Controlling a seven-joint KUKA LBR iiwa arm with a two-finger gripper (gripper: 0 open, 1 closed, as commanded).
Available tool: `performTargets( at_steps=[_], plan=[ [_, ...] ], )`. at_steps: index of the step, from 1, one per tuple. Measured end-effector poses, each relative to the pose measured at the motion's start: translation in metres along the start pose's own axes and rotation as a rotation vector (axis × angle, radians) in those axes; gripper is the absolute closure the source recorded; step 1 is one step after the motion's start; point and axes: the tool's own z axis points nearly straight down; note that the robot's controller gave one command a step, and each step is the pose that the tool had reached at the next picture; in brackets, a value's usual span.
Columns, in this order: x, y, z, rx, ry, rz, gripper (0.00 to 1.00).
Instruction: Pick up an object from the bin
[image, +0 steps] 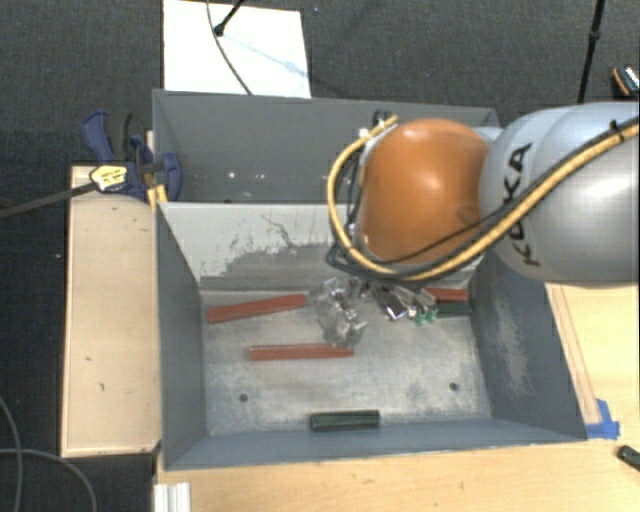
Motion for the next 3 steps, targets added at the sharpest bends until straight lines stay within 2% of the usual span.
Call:
performTargets(
  at_steps=[1,2,3],
  plan=[
    [0.001,0.000,0.003,-0.002,0.006,0.004,0.00],
    [-0.018,-0.061,0.120,-0.005,0.010,-0.431,0.00],
    [-0.017,-0.044,0.146,-0.006,0.008,-0.435,0.00]
  ],
)
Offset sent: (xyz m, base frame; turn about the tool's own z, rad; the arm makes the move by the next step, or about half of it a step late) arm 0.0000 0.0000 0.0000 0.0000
